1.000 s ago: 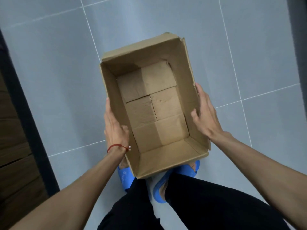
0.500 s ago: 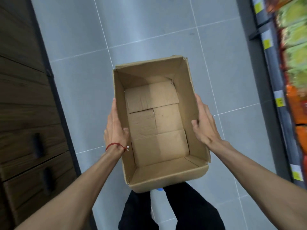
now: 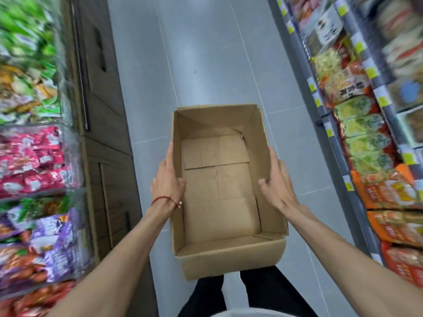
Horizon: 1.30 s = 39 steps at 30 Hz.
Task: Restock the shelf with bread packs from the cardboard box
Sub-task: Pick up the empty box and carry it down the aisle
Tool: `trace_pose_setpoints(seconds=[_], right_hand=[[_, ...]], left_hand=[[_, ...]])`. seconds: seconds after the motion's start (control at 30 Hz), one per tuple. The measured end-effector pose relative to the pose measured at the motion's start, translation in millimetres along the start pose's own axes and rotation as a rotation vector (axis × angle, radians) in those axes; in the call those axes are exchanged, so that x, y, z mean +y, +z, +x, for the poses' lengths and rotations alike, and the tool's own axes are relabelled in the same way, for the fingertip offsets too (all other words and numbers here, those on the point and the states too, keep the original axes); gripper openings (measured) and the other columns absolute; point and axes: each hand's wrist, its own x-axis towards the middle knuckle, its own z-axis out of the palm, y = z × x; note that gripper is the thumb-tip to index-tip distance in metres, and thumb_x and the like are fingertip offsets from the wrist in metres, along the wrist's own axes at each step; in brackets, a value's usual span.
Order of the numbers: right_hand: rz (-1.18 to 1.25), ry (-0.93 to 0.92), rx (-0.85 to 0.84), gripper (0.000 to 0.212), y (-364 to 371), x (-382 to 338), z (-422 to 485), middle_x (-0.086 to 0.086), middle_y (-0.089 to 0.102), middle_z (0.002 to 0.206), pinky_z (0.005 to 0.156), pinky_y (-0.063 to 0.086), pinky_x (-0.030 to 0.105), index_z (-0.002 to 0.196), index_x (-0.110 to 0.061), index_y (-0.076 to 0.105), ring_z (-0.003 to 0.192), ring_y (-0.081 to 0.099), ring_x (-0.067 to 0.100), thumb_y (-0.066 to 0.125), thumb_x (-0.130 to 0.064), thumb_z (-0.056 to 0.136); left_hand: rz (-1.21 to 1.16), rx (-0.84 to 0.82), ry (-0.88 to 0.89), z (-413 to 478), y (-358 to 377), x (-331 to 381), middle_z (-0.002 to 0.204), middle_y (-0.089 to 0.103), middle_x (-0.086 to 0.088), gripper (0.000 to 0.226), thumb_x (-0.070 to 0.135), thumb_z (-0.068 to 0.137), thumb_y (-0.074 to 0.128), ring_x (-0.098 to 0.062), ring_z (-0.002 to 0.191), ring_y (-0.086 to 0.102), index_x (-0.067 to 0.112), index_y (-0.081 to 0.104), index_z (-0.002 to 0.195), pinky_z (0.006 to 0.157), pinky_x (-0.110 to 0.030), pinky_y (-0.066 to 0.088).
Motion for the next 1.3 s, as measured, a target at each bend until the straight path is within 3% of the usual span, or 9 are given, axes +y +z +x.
trace_pose_setpoints(seconds=[0.17, 0.23, 0.43, 0.63, 0.83, 1.0, 1.07, 1.17, 1.3], right_hand=[[0.001, -0.036, 0.057, 0.092, -49, -55, 44, 0.010, 0.041, 0.142, 0.075, 0.039, 0.036, 0.162, -0.038, 0.001, 0.071, 0.047, 0.015, 0.056, -0.009, 0.094], [0.010, -0.052, 0.063, 0.092, -69, -73, 70, 0.010, 0.039, 0.146, 0.074, 0.039, 0.035, 0.162, -0.038, 0.000, 0.071, 0.046, 0.014, 0.056, -0.010, 0.094], [0.024, -0.118, 0.046, 0.093, -127, -126, 159, 0.008, 0.038, 0.147, 0.079, 0.041, 0.035, 0.161, -0.040, 0.000, 0.087, 0.049, 0.025, 0.056, -0.012, 0.093], [0.019, -0.161, 0.021, 0.093, -162, -196, 264, 0.006, 0.036, 0.152, 0.078, 0.039, 0.032, 0.162, -0.040, -0.002, 0.084, 0.045, 0.018, 0.058, -0.012, 0.096], [0.012, -0.136, 0.024, 0.094, -175, -283, 382, 0.006, 0.034, 0.153, 0.074, 0.042, 0.032, 0.161, -0.041, -0.004, 0.069, 0.042, 0.007, 0.058, -0.014, 0.096], [0.048, -0.135, 0.022, 0.093, -189, -360, 475, 0.007, 0.032, 0.156, 0.085, 0.040, 0.034, 0.161, -0.043, -0.004, 0.092, 0.047, 0.019, 0.058, -0.016, 0.097], [0.061, -0.145, 0.024, 0.091, -196, -389, 510, 0.006, 0.030, 0.157, 0.087, 0.037, 0.034, 0.161, -0.043, -0.004, 0.102, 0.052, 0.025, 0.056, -0.016, 0.098], [0.045, -0.177, 0.027, 0.090, -209, -427, 566, 0.007, 0.029, 0.158, 0.086, 0.040, 0.036, 0.162, -0.040, -0.004, 0.115, 0.057, 0.038, 0.055, -0.016, 0.099], [0.052, -0.188, 0.018, 0.092, -224, -472, 657, 0.008, 0.033, 0.152, 0.081, 0.041, 0.034, 0.161, -0.043, -0.006, 0.090, 0.054, 0.029, 0.055, -0.013, 0.098]], left_hand=[[0.000, 0.061, 0.031, 44, -57, 50, 0.115, 0.060, -0.011, 0.108, 0.001, 0.078, 0.056, -0.024, 0.066, 0.055, 0.049, -0.006, 0.153, 0.059, -0.034, 0.039], [-0.005, 0.087, 0.045, 67, -75, 75, 0.121, 0.059, -0.009, 0.106, 0.002, 0.079, 0.057, -0.023, 0.067, 0.056, 0.048, -0.003, 0.154, 0.054, -0.030, 0.035], [-0.029, 0.167, 0.028, 141, -113, 139, 0.123, 0.061, -0.009, 0.105, 0.005, 0.079, 0.057, -0.021, 0.064, 0.058, 0.048, -0.003, 0.154, 0.050, -0.027, 0.035], [-0.042, 0.221, -0.007, 242, -148, 178, 0.124, 0.061, -0.008, 0.100, 0.013, 0.082, 0.058, -0.021, 0.069, 0.060, 0.046, -0.003, 0.154, 0.058, -0.030, 0.040], [-0.041, 0.228, 0.005, 376, -205, 206, 0.140, 0.054, -0.008, 0.097, 0.020, 0.086, 0.061, -0.028, 0.082, 0.066, 0.046, -0.003, 0.154, 0.069, -0.036, 0.052], [-0.019, 0.235, -0.006, 474, -269, 236, 0.148, 0.048, -0.007, 0.092, 0.028, 0.089, 0.058, -0.033, 0.104, 0.064, 0.046, -0.005, 0.154, 0.081, -0.042, 0.051], [-0.015, 0.247, 0.004, 515, -291, 248, 0.144, 0.052, -0.007, 0.093, 0.030, 0.089, 0.057, -0.032, 0.097, 0.065, 0.047, -0.006, 0.154, 0.073, -0.039, 0.049], [0.011, 0.254, 0.010, 578, -320, 270, 0.131, 0.059, -0.007, 0.091, 0.031, 0.089, 0.057, -0.028, 0.089, 0.064, 0.045, -0.005, 0.155, 0.064, -0.030, 0.035], [0.017, 0.265, 0.013, 668, -352, 300, 0.132, 0.058, -0.009, 0.093, 0.031, 0.088, 0.059, -0.023, 0.080, 0.060, 0.045, -0.006, 0.154, 0.058, -0.027, 0.039]])
